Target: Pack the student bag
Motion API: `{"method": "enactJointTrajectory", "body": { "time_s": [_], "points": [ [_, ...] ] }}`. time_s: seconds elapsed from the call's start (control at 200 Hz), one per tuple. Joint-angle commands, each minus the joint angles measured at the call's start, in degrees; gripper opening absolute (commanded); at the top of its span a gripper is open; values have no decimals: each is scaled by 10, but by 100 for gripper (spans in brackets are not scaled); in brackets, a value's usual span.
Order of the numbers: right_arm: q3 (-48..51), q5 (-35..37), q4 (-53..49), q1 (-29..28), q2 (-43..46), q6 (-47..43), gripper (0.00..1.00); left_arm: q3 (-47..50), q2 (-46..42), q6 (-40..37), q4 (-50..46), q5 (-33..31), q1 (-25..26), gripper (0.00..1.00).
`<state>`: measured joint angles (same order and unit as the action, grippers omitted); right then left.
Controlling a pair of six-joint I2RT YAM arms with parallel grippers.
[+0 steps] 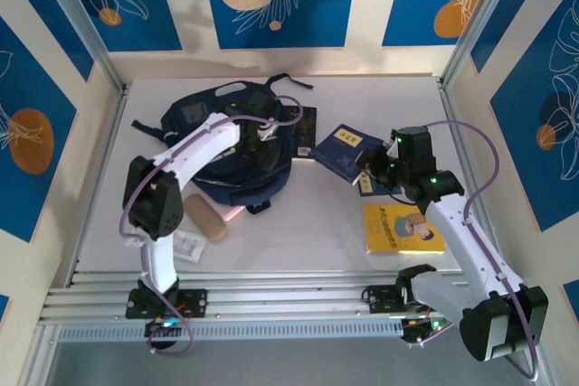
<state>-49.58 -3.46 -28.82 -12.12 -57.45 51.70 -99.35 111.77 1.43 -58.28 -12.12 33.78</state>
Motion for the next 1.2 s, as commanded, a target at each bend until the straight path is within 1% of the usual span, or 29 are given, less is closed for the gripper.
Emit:
{"method": "enactJointTrajectory", "body": {
  "time_s": [0.0, 0.175, 0.25, 0.275, 0.315, 0.335, 0.405, 0.46, 0.505, 0.535, 0.75, 0.94, 1.005, 1.08, 1.195],
  "points": [
    [20, -46, 16, 14, 16, -12, 0, -29, 42, -25, -4, -96, 7, 93],
    [50, -84, 47, 27, 18, 0, 0, -32, 82, -34, 13, -165, 6, 93],
    [57, -95, 60, 28, 13, 3, 0, -40, 100, -36, 15, -192, 3, 91],
    [59, -99, 63, 27, 11, 5, 0, -44, 104, -36, 15, -195, 1, 88],
    [61, -104, 69, 27, 7, 7, 0, -50, 109, -35, 17, -196, -2, 78],
    [61, -107, 72, 28, 6, 8, 0, -51, 110, -35, 19, -196, -4, 71],
    [61, -112, 75, 27, 2, 10, 0, -62, 107, -40, 22, -188, -5, 40],
    [61, -115, 77, 26, 3, 11, 0, -76, 103, -41, 16, -178, -6, 19],
    [59, -116, 76, 25, 5, 9, 0, -83, 95, -46, 14, -165, -5, 6],
    [57, -115, 75, 24, 5, 7, 0, -87, 89, -48, 13, -158, -6, 0],
    [44, -112, 70, 8, 2, -5, 0, -133, 46, -47, -6, -149, -8, 0],
    [23, -118, 87, -37, -28, -13, 0, -163, 15, -46, -13, -154, -8, 0],
    [24, -137, 112, -45, -51, 6, 0, -165, 10, -44, -13, -149, -10, 0],
    [28, -160, 170, -59, -82, 31, 0, -167, 4, -39, -14, -139, -14, 0],
    [9, -163, 259, -94, -145, 65, 0, -164, -4, -32, -15, -113, -13, 0]
  ]
}}
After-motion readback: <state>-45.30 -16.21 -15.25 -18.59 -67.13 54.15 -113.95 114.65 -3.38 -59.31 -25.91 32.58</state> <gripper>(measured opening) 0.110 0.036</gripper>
